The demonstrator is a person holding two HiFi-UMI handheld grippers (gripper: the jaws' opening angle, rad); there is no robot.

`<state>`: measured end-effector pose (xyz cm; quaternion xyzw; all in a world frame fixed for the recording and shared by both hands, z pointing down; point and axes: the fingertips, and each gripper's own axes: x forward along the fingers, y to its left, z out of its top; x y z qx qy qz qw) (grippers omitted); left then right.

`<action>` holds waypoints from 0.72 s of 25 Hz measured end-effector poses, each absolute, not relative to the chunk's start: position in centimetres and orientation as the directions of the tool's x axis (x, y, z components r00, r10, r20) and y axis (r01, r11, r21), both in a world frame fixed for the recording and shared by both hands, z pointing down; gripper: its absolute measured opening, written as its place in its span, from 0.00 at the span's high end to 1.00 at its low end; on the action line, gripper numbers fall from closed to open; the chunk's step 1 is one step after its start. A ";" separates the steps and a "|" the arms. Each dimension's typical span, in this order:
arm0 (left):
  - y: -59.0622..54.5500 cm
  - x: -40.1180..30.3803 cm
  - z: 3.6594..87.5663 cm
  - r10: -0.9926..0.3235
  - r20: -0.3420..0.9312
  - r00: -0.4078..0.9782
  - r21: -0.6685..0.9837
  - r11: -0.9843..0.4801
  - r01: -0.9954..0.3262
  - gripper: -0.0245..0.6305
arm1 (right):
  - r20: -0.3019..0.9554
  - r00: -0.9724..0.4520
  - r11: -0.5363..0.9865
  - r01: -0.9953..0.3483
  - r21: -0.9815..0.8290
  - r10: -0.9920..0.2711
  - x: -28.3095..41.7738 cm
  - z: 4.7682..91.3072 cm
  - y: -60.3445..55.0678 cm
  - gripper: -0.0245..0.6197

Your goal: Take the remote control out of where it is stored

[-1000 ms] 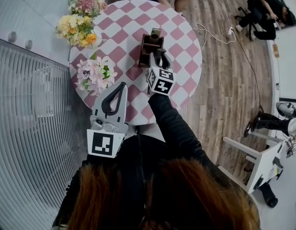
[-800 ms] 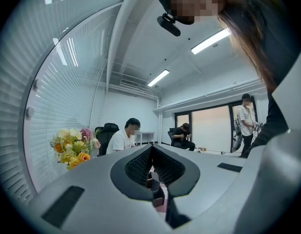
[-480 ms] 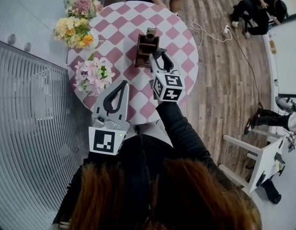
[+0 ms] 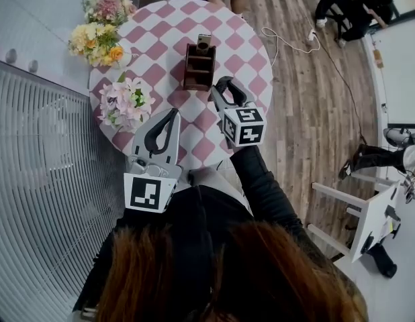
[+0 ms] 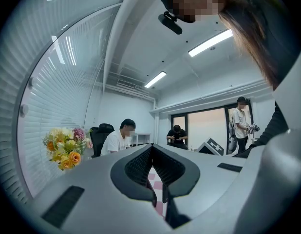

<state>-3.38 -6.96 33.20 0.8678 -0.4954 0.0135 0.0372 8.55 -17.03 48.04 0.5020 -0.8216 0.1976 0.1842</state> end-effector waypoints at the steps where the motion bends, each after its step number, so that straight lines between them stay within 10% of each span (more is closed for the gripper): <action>1: -6.9 -3.2 33.2 -0.857 0.061 0.512 0.051 -0.510 -0.859 0.95 | 0.525 -0.433 0.431 -0.892 -0.135 -0.733 8.6 48.5 -16.7 0.67; 18: -6.6 -3.2 33.1 -0.854 0.058 0.517 0.063 -0.514 -0.856 0.95 | 0.939 -0.330 0.623 -0.756 -0.202 -0.095 10.7 60.0 -9.3 0.67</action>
